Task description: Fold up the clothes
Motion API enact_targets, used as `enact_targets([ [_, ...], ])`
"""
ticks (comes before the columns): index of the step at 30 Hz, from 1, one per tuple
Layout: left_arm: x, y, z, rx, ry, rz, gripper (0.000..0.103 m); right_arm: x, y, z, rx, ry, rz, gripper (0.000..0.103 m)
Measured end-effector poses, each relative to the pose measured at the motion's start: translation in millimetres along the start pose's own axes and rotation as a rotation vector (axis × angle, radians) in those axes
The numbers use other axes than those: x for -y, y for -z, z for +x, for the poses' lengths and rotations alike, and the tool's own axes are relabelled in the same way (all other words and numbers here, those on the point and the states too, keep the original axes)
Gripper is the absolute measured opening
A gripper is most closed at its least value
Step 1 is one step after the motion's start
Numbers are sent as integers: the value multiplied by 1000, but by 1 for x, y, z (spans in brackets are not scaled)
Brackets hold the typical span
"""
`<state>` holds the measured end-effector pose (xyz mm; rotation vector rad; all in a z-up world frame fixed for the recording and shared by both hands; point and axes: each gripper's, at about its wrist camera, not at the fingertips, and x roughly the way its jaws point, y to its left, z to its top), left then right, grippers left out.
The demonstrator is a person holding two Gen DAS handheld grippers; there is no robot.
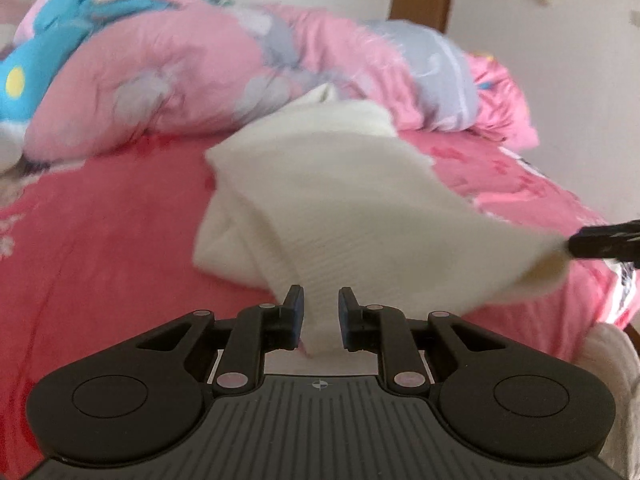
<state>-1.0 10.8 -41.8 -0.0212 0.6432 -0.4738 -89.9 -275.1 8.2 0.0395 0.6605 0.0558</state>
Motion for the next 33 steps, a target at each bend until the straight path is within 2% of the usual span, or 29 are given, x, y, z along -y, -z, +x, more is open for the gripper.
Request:
enact_targets([
  [3,-9,-3,9,-29,22,-61,28,-3,-17,-10,40,-47,9,54],
  [5,-13,-4,14,-43,38,-100,37,-9,-34,-8,67,-112,16,60],
  [8,-19,-3,19,-56,58,-139,55,-28,-63,13,64,-207,-6,64],
  [10,-22,-3,24,-65,73,-155,68,-46,-80,37,34,-253,-44,70],
  [14,-28,-3,33,-84,108,-183,69,-89,-109,94,-38,-292,-145,71],
  [19,-31,3,33,-66,149,-173,67,-133,-130,160,-137,-278,-228,72],
  [23,-32,8,27,-43,166,-166,61,-162,-130,194,-197,-248,-282,72],
  [28,-33,12,22,-24,219,-167,47,-182,-124,226,-236,-186,-348,72],
  [33,-35,12,18,-2,274,-187,44,-190,-115,241,-266,-138,-399,73],
])
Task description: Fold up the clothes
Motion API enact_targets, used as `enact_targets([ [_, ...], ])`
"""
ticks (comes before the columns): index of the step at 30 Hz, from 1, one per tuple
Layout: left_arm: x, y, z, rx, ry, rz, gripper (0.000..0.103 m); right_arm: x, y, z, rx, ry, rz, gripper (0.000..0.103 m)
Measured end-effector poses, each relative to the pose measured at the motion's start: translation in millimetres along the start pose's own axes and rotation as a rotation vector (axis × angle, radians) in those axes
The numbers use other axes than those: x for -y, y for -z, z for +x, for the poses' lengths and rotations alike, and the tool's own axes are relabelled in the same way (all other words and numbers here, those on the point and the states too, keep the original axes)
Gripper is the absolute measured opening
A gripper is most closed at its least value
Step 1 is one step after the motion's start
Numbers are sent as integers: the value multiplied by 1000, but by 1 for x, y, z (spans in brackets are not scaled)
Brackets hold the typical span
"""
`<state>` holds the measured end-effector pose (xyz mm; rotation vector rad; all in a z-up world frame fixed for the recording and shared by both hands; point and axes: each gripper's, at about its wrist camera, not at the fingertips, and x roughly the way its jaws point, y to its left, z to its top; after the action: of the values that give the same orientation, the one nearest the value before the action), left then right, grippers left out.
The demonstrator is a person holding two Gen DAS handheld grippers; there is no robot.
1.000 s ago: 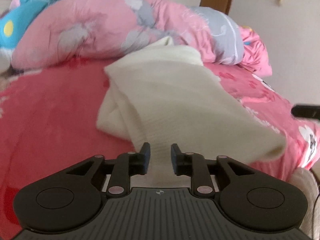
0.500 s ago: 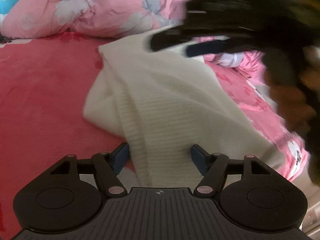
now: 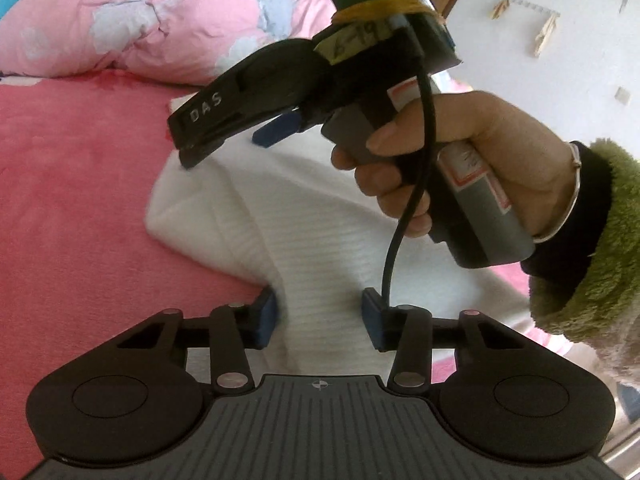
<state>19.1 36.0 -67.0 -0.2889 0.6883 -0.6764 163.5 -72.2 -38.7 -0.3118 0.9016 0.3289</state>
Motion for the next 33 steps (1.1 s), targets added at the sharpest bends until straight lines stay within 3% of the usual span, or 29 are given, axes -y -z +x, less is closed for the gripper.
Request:
enact_targets([
  [12,11,-3,-6,49,44,42,44,-26,5,9,-29,113,-198,76],
  [15,11,-5,-7,67,49,56,44,-24,5,5,-37,114,-198,66],
  [22,8,-12,-8,120,66,74,44,-22,8,-6,-5,155,-202,12],
  [29,11,-14,-11,171,82,93,44,-3,6,-41,115,172,-120,7],
  [33,5,-16,-11,193,57,55,45,15,8,-66,194,209,-58,7],
])
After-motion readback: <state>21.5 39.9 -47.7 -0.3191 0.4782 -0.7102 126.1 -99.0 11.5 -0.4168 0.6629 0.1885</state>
